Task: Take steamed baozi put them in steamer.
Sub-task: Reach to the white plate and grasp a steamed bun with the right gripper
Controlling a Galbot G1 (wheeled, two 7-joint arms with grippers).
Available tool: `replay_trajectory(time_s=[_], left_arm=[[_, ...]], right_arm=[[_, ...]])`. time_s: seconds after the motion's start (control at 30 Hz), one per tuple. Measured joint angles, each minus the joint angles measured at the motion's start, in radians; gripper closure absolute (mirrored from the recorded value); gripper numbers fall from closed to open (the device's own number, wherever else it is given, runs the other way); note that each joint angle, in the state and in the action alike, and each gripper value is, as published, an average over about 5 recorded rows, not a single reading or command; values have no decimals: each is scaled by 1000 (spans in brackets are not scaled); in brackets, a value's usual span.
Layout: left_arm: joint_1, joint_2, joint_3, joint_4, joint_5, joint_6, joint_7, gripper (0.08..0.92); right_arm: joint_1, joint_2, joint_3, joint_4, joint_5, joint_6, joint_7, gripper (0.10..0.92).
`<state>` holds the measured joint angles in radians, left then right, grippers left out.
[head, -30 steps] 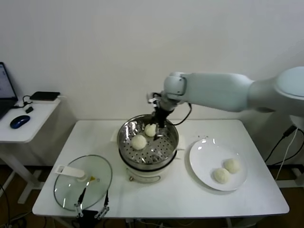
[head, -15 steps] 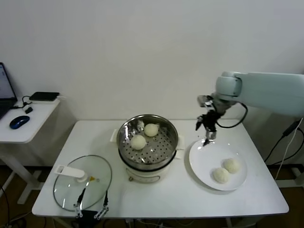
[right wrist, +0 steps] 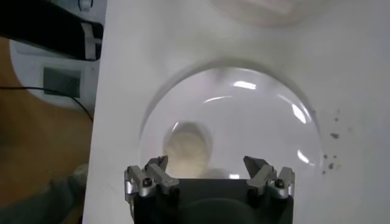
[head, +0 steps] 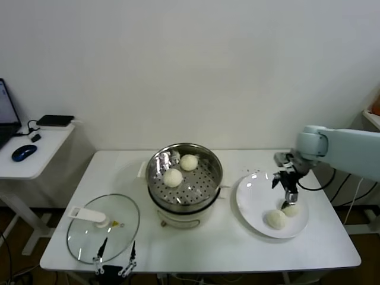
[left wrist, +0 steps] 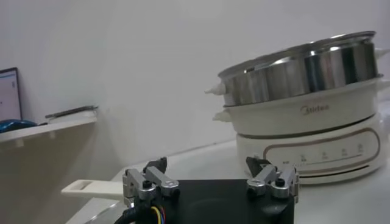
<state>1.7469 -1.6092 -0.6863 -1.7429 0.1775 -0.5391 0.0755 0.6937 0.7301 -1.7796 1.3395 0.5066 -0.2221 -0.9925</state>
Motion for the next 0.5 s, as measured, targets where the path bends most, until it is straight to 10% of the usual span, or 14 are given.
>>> replay_trajectory(time_s=[0.5], left_arm=[[-5, 0, -8, 16, 3, -5, -2, 177]], right_arm=[[-182, -18, 99, -41, -101, -10, 30, 203]])
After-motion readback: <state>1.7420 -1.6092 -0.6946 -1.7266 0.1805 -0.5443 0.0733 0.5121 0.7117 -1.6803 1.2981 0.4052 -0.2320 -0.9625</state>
